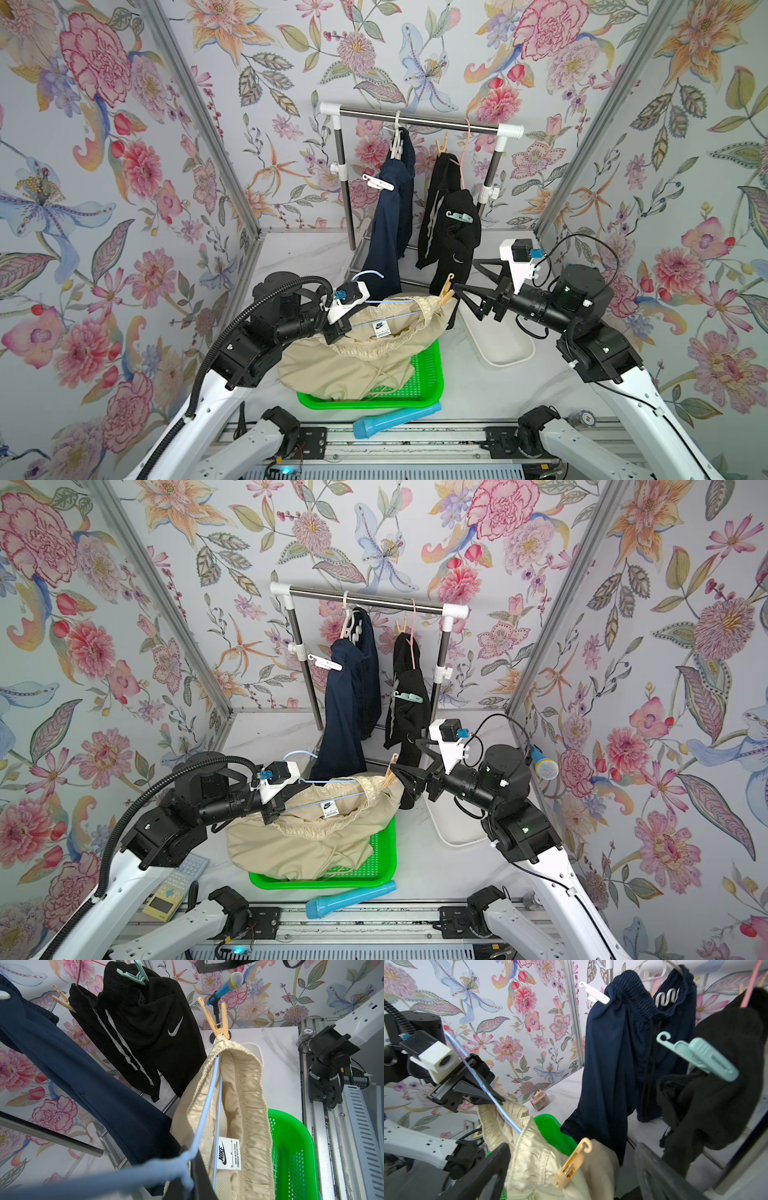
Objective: Remove the clothespins securing shorts to the hanger
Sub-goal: Remove the clothespin from the hanger.
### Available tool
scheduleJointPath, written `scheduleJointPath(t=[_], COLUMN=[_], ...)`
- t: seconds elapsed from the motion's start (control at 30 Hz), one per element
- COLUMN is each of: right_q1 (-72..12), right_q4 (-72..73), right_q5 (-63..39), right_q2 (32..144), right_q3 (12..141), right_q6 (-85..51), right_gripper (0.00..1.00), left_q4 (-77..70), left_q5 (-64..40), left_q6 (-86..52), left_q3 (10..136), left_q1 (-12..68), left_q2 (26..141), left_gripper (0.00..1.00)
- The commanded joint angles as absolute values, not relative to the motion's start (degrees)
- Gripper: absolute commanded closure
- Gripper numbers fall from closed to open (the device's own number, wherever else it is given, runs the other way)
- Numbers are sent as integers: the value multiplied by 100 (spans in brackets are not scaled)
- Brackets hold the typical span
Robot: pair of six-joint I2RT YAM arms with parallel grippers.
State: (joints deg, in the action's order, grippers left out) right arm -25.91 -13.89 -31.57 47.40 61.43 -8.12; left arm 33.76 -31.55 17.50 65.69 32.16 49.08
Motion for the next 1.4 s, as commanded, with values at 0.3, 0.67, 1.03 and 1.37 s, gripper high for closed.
scheduleJointPath(t=[0.3, 0.67, 1.03, 1.37], right_q1=[-2518, -2436, -2435, -2435], right_q4=[-235, 94, 497, 584], right_q5=[-4490, -5048, -5714, -5801], right_q2=[4561, 4886, 5019, 5088], right_q3=[5504, 5416, 5208, 5255], right_q6=[-1073, -1154, -1439, -1459], right_gripper=[3, 9, 22, 45], left_q4=[2972, 2967, 2822, 2918], left_q5=[-3849, -4105, -4160, -4266], left_q6=[1497, 1517, 1419, 1485], left_q3=[6556, 6553, 6531, 6515], left_q1=[3226, 3226, 3226, 3228], left_q2=[4676, 4715, 4674, 4659], left_gripper=[100, 100, 100, 100])
